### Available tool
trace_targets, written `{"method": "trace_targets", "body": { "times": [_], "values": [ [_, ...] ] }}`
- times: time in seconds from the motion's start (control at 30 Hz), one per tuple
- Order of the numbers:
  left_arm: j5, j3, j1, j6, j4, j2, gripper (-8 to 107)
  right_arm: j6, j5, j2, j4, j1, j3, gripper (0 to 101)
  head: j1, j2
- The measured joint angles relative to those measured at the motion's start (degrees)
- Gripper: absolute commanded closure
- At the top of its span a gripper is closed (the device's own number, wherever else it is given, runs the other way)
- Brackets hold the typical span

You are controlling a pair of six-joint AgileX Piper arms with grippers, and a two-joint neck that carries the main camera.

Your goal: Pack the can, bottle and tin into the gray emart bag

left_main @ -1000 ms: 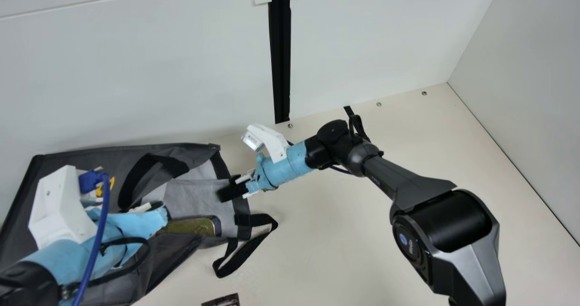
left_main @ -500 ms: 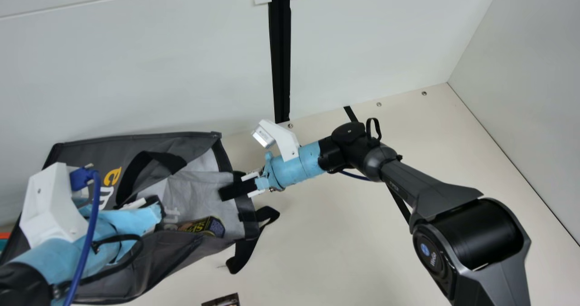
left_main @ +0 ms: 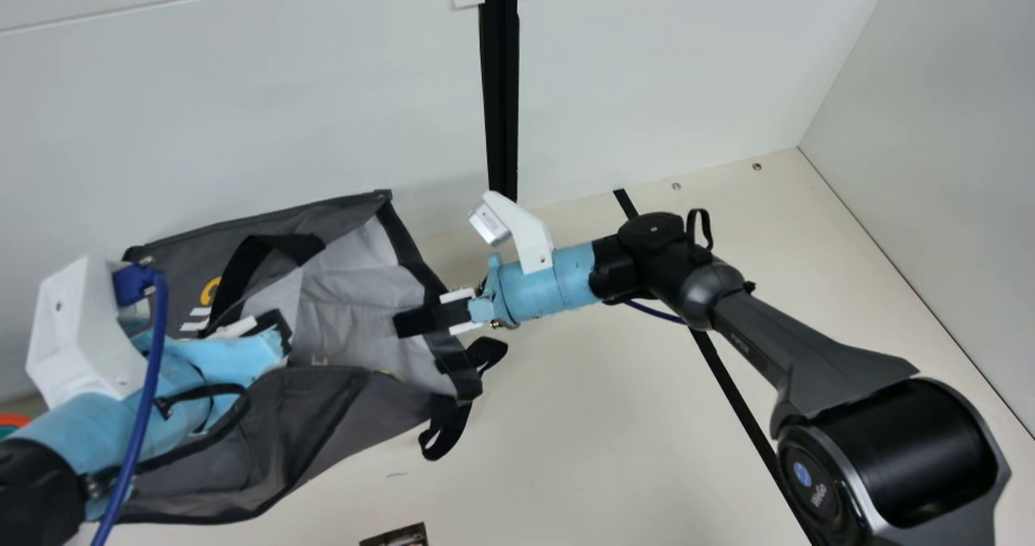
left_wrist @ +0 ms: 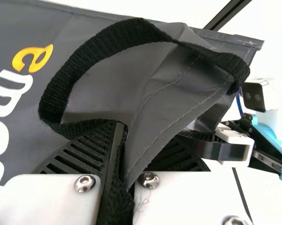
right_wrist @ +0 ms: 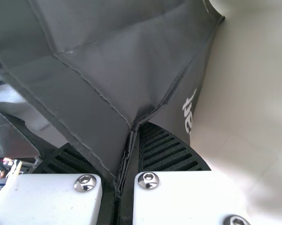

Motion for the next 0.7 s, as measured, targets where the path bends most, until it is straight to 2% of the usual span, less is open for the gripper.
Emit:
{"method": "trace_targets", "body": {
  "times": [0.7],
  "values": [
    [-2.46, -2.5, 0.87, 7.71, -5.24, -0.71, 89, 3.68, 0.13, -10.01, 2.07, -5.2, 1.01, 101, 0.0, 0.0]
  ]
}}
